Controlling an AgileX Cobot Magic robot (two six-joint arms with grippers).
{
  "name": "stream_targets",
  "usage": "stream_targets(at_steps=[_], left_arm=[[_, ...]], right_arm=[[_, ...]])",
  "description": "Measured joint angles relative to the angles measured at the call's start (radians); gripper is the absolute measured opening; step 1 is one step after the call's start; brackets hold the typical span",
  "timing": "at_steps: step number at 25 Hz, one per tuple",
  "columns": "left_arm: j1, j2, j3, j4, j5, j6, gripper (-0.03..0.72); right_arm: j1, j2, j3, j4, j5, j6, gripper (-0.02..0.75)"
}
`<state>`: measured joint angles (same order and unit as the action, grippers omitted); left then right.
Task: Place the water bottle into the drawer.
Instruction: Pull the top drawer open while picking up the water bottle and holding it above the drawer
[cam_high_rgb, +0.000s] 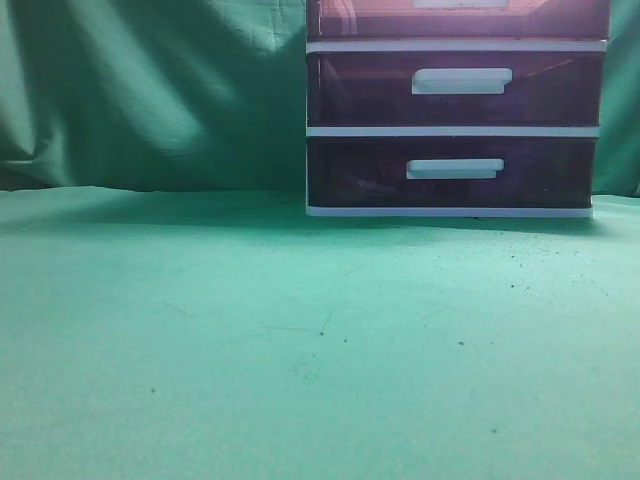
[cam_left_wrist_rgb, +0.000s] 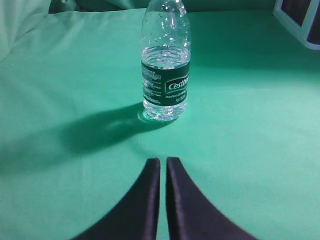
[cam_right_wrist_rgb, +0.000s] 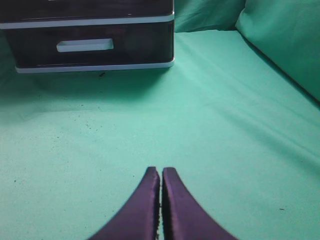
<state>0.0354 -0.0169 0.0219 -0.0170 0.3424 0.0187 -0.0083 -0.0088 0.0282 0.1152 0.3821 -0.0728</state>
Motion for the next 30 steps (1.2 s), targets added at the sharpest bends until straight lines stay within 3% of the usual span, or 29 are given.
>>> stream_targets(at_steps=[20, 22, 27, 30], left_arm=[[0.000, 0.000, 0.000, -0.014, -0.010, -0.005, 0.000], [0.000, 0.000, 0.000, -0.095, -0.068, -0.015, 0.000], [0.000, 0.000, 0.000, -0.502, -0.388, -0.042, 0.000], [0.000, 0.000, 0.000, -0.581, -0.532, -0.021, 0.000]], right_arm=[[0.000, 0.000, 0.000, 0.000, 0.000, 0.000, 0.000], [0.000, 0.000, 0.000, 0.000, 0.000, 0.000, 0.000], [0.000, 0.000, 0.000, 0.000, 0.000, 0.000, 0.000], [0.000, 0.000, 0.000, 0.000, 0.000, 0.000, 0.000]])
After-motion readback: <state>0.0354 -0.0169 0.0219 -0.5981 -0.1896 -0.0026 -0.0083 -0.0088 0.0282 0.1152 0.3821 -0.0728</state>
